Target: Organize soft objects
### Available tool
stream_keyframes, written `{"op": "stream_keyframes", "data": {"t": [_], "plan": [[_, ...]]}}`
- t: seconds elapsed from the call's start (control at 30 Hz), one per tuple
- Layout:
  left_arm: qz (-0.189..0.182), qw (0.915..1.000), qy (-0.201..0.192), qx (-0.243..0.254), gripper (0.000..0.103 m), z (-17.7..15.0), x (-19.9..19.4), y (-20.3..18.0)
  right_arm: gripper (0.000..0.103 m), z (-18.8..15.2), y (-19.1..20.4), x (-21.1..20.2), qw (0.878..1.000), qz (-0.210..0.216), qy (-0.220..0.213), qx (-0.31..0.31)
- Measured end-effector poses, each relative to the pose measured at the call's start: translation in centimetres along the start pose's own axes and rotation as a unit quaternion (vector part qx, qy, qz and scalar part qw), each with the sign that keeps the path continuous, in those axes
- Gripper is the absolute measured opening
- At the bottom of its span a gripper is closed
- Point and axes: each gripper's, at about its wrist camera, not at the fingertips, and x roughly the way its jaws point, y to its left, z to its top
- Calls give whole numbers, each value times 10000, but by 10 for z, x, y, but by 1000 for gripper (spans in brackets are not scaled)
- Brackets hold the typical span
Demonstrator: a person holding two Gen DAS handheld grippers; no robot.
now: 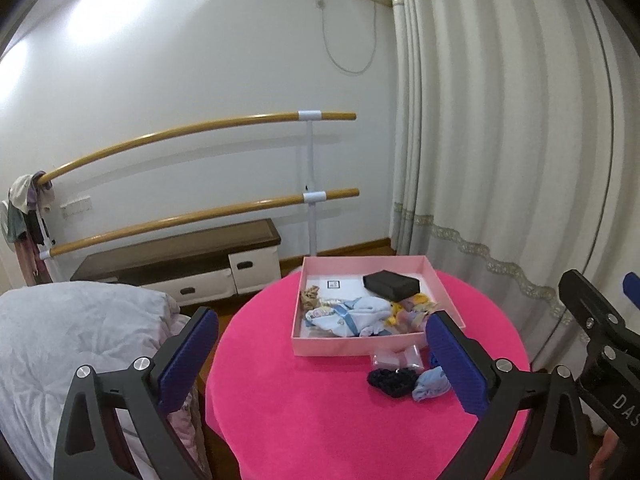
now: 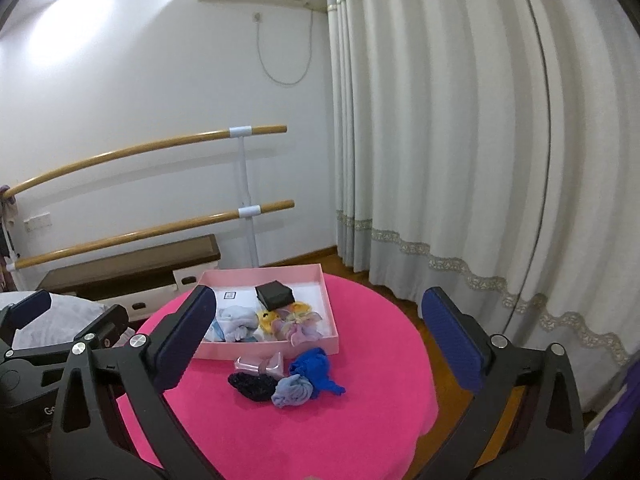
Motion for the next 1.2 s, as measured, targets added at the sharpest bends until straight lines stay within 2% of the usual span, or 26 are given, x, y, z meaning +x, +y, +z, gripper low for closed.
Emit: {"op": "stream_keyframes", "data": {"t": [0.3, 0.73, 1.07, 1.2], "plan": [[53, 9998, -193, 13, 103, -2, -9, -1, 103, 4, -1, -7, 9999, 4, -110, -12], [124, 9997, -214, 7, 103, -4, -3, -1, 103, 4, 1, -7, 9999, -4, -132, -61], [77, 9999, -79, 43, 103, -4, 9, -3, 103, 4, -2, -2, 10000, -6, -49, -53], [41, 9999, 128, 107, 103, -7, 26, -6, 103, 0, -3, 6, 10000, 32, 62, -46]]}}
